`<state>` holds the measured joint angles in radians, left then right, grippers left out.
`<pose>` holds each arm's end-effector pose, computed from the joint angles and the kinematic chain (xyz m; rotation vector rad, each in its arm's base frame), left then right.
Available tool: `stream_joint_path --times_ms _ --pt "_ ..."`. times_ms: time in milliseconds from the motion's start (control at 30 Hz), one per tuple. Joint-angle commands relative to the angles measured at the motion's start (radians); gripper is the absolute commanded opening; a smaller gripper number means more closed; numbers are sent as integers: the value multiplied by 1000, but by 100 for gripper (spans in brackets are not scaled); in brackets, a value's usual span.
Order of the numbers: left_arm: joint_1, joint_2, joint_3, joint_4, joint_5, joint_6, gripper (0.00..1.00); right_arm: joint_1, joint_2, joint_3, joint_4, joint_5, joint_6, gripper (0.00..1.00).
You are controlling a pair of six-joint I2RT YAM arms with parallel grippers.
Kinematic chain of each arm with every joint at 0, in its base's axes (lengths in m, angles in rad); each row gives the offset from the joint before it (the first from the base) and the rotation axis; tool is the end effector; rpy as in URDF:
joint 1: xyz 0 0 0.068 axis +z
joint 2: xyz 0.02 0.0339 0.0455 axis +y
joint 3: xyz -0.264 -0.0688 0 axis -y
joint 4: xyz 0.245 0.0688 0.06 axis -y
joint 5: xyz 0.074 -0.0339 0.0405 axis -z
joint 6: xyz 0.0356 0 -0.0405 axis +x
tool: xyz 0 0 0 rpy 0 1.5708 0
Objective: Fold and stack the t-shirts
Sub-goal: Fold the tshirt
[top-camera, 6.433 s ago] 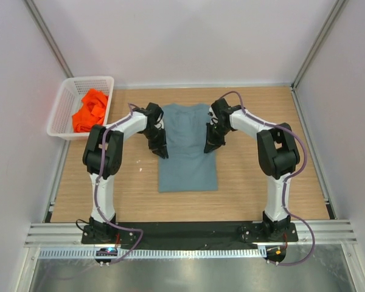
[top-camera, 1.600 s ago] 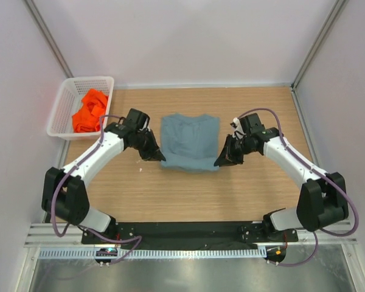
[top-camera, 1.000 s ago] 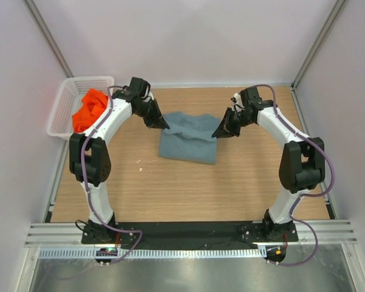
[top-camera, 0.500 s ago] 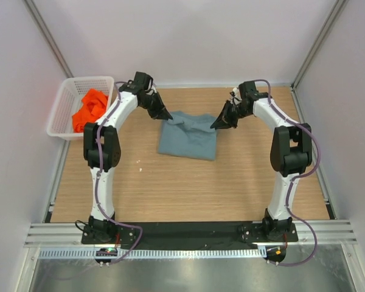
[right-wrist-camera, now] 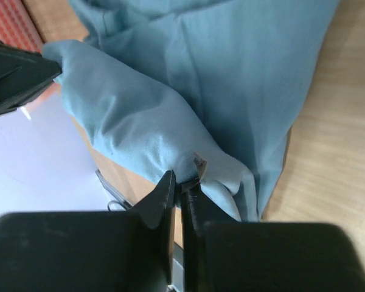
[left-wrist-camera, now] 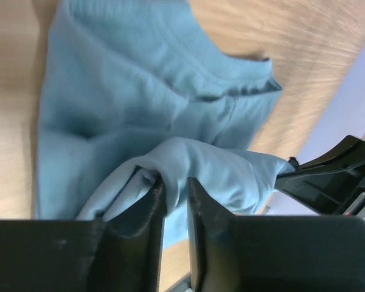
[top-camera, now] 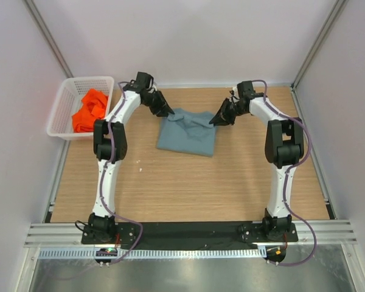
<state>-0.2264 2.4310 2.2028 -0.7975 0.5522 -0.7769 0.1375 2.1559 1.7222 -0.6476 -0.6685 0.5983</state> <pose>0.5088 -0.1364 0.1995 -0.5354 2.6937 -1.0481 0.4539 0.0851 0.1951 0.3901 2.6927 1.1219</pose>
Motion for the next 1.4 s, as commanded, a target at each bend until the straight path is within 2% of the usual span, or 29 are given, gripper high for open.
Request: stream_joint_path --times_ms 0,33,100,133,200,300,433,467,500,633,733,867,1000,1067,1100,1200,1233,1267,1333,1367 --pt "18 72 154 17 -53 11 31 -25 50 56 143 62 54 23" --pt "19 88 258 -30 -84 17 43 -30 64 101 146 105 49 32" --pt "22 92 319 -68 -138 30 48 -41 108 178 71 141 -1 45" --pt "31 62 324 -78 -185 27 51 -45 122 222 33 173 -18 48" --pt "38 1 238 -74 -215 42 55 -58 130 336 -97 217 -75 57" --pt "39 -154 53 -48 -279 113 61 -56 119 412 -254 279 -138 65" --pt "33 -257 -170 -19 -209 165 61 -35 -37 228 -213 254 -187 70" --pt "32 -271 -205 -11 -169 195 62 -30 -68 105 -177 210 -178 70" --pt "32 -270 -248 -23 -146 211 62 -26 -86 53 -123 170 -167 71" --pt "18 -260 -319 -46 -106 277 61 34 -154 -139 -63 152 -189 72" --pt "-2 -237 -324 -51 -100 306 61 80 -172 -212 -32 170 -193 73" --pt "-30 -193 -313 -78 -121 323 58 114 -183 -265 -11 199 -193 72" --pt "-53 -173 -339 -94 -121 335 50 131 -195 -312 3 207 -198 72" --pt "-59 -184 -389 -79 -121 324 45 131 -199 -345 15 202 -196 69" --pt "-62 -190 -411 -72 -120 320 37 135 -199 -357 26 199 -193 66" --pt "-64 -225 -501 -51 -121 300 24 136 -192 -392 54 161 -190 45" --pt "-65 -239 -526 -46 -127 294 20 140 -200 -412 60 155 -187 28" --pt "-70 -266 -557 -33 -124 278 10 137 -206 -424 66 146 -184 20" --pt "-83 -300 -646 -23 -123 272 5 140 -238 -472 59 144 -175 4" --pt "-106 -341 -673 -25 -135 269 1 139 -258 -493 48 132 -169 3"
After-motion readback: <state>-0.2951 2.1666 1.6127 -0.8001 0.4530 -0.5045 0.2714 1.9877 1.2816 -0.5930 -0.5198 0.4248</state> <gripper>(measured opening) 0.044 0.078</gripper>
